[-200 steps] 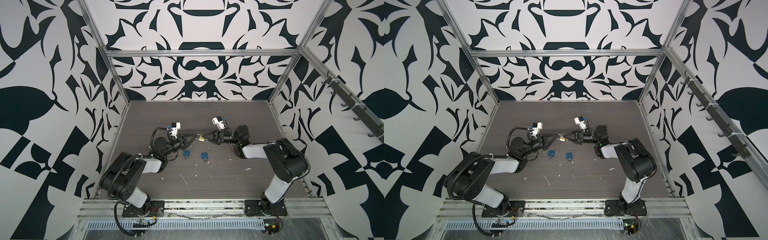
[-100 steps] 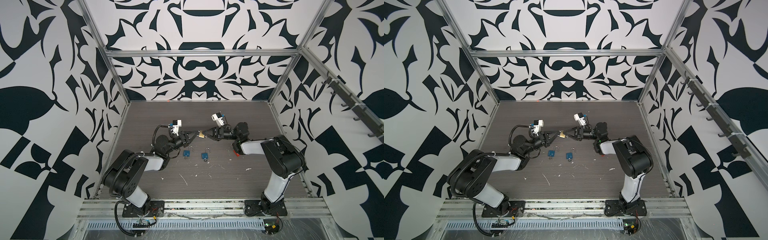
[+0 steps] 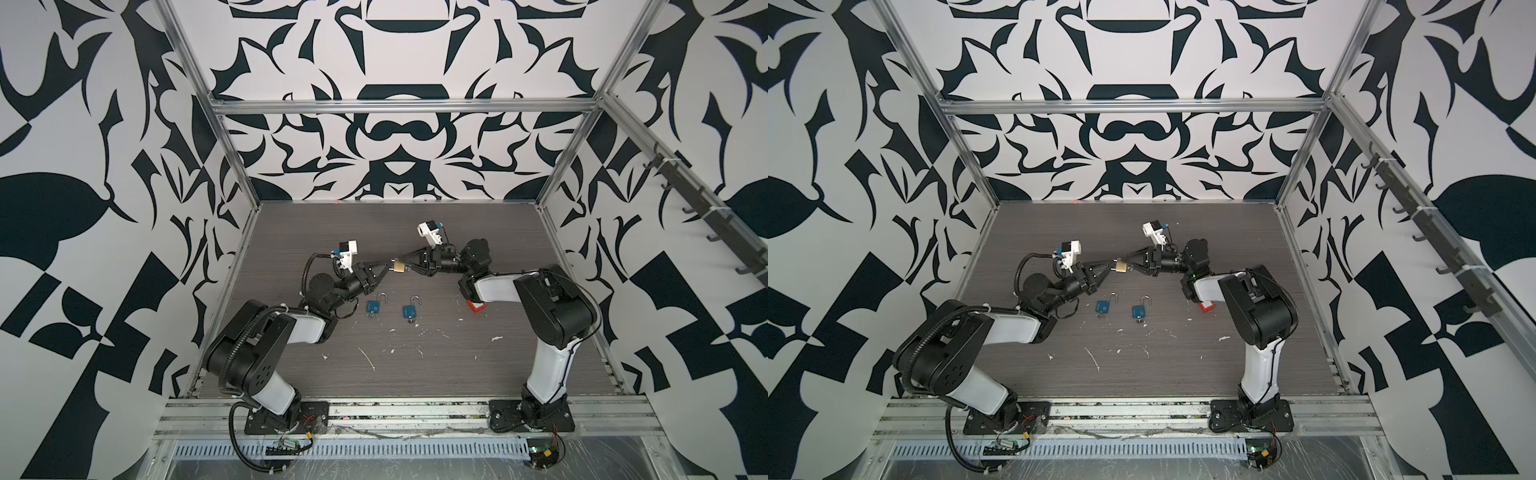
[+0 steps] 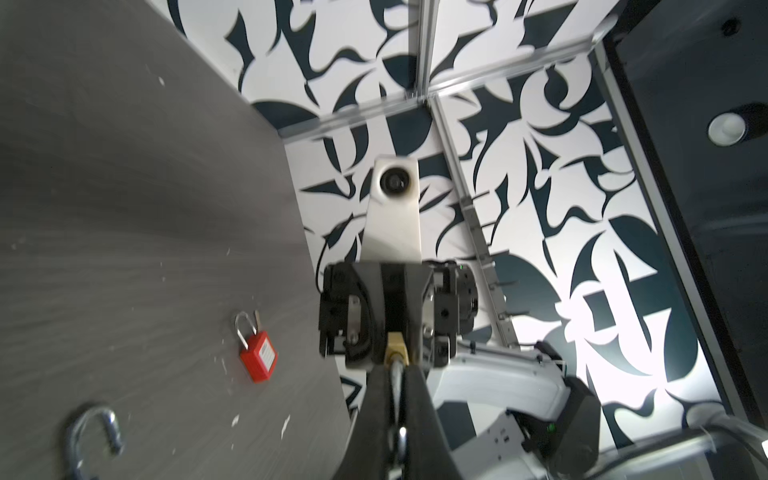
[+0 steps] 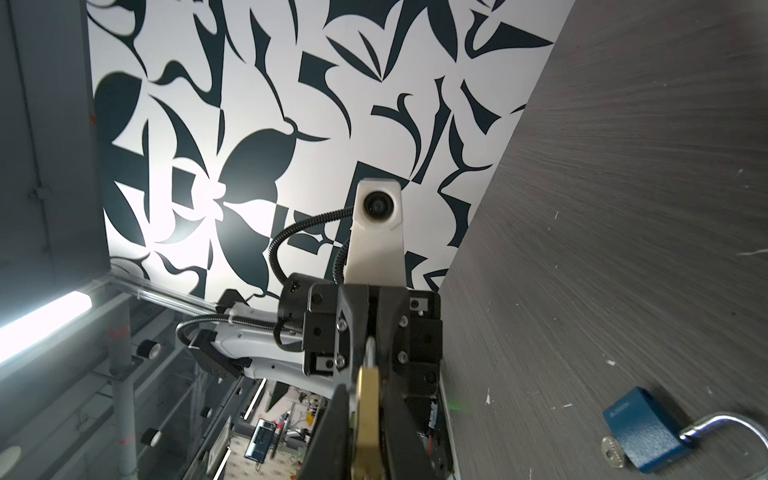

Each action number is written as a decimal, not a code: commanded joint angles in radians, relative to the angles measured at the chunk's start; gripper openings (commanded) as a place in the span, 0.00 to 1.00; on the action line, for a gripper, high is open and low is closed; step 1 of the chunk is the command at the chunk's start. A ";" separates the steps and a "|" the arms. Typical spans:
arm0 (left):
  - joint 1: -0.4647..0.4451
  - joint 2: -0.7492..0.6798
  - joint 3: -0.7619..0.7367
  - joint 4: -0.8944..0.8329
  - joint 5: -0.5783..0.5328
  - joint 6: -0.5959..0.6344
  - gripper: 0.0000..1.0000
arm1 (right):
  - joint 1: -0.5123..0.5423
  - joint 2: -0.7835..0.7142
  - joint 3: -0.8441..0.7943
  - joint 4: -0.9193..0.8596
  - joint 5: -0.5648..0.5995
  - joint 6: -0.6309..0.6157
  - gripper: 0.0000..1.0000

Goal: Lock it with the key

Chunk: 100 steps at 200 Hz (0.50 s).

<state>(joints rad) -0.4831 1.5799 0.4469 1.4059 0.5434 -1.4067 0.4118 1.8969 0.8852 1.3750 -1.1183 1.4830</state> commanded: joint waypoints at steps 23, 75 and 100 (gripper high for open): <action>0.038 0.029 0.021 0.019 0.192 0.010 0.00 | -0.066 -0.074 -0.089 0.054 0.116 0.004 0.37; 0.046 0.068 0.077 0.021 0.253 0.012 0.00 | -0.106 -0.174 -0.231 -0.052 0.136 -0.081 0.27; 0.046 0.069 0.085 0.020 0.262 0.006 0.00 | -0.105 -0.231 -0.263 -0.151 0.133 -0.152 0.26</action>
<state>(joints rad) -0.4397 1.6447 0.5045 1.3792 0.7650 -1.4048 0.3019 1.7378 0.6384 1.2881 -0.9897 1.4277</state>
